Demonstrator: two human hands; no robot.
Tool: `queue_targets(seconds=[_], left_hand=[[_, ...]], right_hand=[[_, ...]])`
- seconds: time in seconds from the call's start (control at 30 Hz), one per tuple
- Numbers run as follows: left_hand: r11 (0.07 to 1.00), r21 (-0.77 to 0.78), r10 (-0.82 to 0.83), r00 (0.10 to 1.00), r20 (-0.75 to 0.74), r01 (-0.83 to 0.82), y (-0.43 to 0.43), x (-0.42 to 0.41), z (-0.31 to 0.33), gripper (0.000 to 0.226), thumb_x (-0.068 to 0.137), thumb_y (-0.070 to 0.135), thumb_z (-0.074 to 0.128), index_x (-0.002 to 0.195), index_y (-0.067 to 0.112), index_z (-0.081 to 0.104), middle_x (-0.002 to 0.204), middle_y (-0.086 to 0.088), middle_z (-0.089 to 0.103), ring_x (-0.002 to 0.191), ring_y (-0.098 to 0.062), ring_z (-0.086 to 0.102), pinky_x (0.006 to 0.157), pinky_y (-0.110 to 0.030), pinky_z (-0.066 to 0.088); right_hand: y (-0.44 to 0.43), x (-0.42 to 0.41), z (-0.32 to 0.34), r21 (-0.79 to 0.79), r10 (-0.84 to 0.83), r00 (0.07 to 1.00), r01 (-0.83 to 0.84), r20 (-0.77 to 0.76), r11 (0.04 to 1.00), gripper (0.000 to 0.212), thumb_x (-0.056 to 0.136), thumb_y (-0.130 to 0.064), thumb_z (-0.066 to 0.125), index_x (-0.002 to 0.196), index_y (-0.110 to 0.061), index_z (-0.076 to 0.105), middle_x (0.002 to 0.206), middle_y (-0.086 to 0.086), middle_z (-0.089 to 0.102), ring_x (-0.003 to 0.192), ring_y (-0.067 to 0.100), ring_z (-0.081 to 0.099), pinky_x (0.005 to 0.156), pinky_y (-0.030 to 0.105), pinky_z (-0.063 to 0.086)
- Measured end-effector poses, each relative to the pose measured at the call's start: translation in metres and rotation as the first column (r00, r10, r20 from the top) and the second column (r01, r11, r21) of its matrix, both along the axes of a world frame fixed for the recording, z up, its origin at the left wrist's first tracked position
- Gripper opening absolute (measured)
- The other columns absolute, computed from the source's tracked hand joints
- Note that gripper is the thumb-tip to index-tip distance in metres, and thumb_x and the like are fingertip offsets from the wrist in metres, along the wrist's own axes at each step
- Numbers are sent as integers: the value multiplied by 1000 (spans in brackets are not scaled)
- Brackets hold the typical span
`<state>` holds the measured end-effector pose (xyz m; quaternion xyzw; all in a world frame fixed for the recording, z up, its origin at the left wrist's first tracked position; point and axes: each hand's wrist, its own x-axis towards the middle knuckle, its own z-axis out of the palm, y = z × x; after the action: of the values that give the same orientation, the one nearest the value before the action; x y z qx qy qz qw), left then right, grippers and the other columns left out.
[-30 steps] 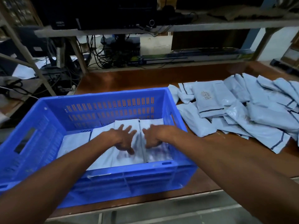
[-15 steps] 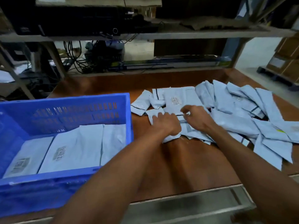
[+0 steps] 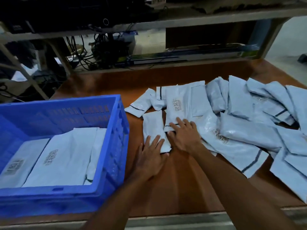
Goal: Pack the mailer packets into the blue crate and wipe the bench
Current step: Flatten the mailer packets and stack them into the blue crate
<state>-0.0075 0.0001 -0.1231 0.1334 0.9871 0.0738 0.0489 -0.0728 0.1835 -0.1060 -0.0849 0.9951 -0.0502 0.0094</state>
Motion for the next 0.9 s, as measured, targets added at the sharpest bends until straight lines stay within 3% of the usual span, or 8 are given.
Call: queue_targets(seconds=[0.17, 0.3, 0.4, 0.5, 0.6, 0.73, 0.8, 0.9], left_hand=[[999, 23, 40, 999, -32, -39, -19, 39, -10, 68, 94, 66, 13, 155, 36, 14, 165, 14, 2, 152, -19, -7, 120, -47, 18], [996, 82, 27, 999, -37, -24, -31, 68, -9, 70, 93, 69, 13, 153, 35, 22, 164, 13, 8, 152, -17, -7, 122, -47, 12], [994, 110, 13, 999, -30, -10, -33, 89, 2, 67, 88, 75, 20, 143, 39, 36, 160, 17, 21, 151, -16, 5, 121, -44, 13], [974, 225, 27, 994, -102, -3, -30, 89, 18, 57, 89, 70, 33, 135, 37, 44, 150, 12, 35, 145, -15, 24, 116, -45, 25], [970, 228, 118, 982, -145, -83, -22, 58, 22, 62, 93, 63, 41, 147, 33, 33, 158, 5, 25, 148, -21, 17, 117, -50, 22], [991, 77, 104, 994, 17, -105, -11, 26, 6, 73, 95, 67, 31, 156, 38, 4, 166, 6, -2, 152, -29, 0, 119, -55, 10], [994, 36, 98, 995, 8, -98, -7, 31, -4, 69, 96, 65, 25, 156, 38, 3, 166, 4, 3, 151, -30, 4, 120, -55, 12], [997, -2, 73, 993, -90, -73, -2, 47, -6, 68, 94, 61, 16, 156, 33, 22, 162, -1, 25, 147, -32, 26, 113, -54, 27]], right_hand=[[-7, 64, -11, -21, 1, 999, -2, -50, 1000, 52, 99, -55, 25, 135, -31, 54, 151, 3, 44, 139, 26, 37, 120, 52, 8], [-5, 133, -21, -67, -62, 998, 60, -24, 996, 57, 98, -61, 17, 138, -37, 49, 151, 0, 45, 140, 23, 40, 121, 53, 12], [-2, 174, -14, -78, -124, 991, 120, -49, 990, 51, 96, -61, 20, 125, -40, 55, 139, -5, 55, 130, 21, 50, 118, 53, 19], [4, 190, -5, -84, -181, 975, 171, -127, 982, 50, 95, -61, 22, 118, -36, 58, 127, -5, 61, 116, 21, 56, 109, 48, 24], [5, 164, 4, -169, -198, 964, 169, -176, 971, 55, 95, -61, 26, 134, -31, 49, 143, 1, 50, 129, 24, 46, 111, 46, 26], [-6, 126, -12, -163, -141, 990, 142, 20, 976, 72, 93, -70, 21, 156, -35, 14, 165, 2, 10, 151, 30, 8, 121, 49, 9], [-11, 126, -29, -119, -156, 986, 161, 51, 980, 74, 93, -71, 15, 157, -35, 3, 166, 3, 0, 152, 31, -2, 122, 49, -1], [-16, 131, -39, -97, -166, 986, 167, 23, 981, 74, 91, -68, 3, 157, -34, 2, 165, 3, 0, 152, 32, 0, 121, 48, -4]])
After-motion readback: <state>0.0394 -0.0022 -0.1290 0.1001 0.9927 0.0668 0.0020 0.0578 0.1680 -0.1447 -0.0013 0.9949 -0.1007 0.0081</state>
